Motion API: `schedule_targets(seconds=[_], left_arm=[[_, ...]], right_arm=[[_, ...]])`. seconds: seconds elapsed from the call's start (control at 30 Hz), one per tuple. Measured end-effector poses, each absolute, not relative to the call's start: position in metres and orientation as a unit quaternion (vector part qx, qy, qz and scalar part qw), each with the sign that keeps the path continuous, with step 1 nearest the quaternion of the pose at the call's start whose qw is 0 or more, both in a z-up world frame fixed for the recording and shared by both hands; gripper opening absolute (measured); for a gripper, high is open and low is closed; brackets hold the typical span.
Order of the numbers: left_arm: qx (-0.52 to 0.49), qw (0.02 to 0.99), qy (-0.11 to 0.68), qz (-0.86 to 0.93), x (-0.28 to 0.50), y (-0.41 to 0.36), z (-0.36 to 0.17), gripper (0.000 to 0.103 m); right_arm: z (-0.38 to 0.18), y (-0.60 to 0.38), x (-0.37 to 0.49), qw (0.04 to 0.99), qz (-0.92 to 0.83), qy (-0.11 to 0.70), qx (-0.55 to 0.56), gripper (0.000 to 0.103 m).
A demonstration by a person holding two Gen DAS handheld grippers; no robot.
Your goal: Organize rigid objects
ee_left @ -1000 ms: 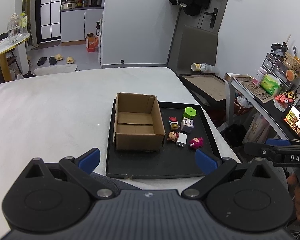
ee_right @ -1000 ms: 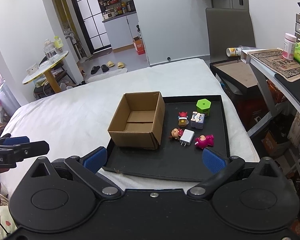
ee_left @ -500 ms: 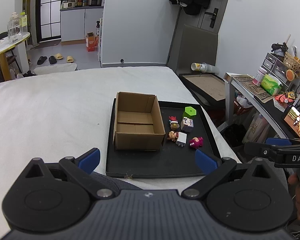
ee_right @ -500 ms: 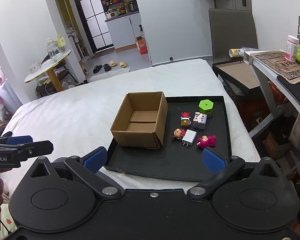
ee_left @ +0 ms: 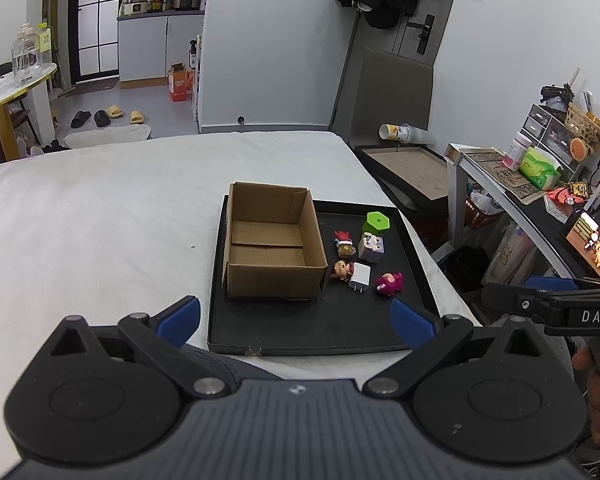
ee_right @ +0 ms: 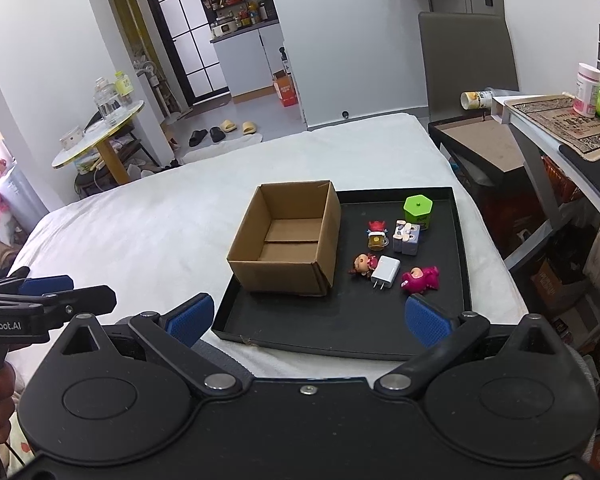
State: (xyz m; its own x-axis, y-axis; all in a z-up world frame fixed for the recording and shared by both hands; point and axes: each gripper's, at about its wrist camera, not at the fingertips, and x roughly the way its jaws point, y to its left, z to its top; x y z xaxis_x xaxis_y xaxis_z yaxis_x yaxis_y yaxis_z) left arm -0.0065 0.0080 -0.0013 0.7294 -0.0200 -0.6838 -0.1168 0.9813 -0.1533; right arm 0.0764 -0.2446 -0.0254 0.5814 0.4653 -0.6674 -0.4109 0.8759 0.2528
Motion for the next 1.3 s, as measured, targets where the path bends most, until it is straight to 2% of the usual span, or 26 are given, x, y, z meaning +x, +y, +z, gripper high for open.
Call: schedule_targets(seconds=[0.5,1.3], left_arm=[[-0.093,0.920,0.381,0.022,0.011,0.010,-0.014,0.101],[-0.112,0.898,0.423,0.038,0.074,0.031,-0.048,0.101]], right_arm=[[-0.035,-0.248,0.082,0.894,0.221,0.388,0.029,0.103],[-0.074,-0.261,0.138,0.888,0.183,0.416,0.071,0.103]])
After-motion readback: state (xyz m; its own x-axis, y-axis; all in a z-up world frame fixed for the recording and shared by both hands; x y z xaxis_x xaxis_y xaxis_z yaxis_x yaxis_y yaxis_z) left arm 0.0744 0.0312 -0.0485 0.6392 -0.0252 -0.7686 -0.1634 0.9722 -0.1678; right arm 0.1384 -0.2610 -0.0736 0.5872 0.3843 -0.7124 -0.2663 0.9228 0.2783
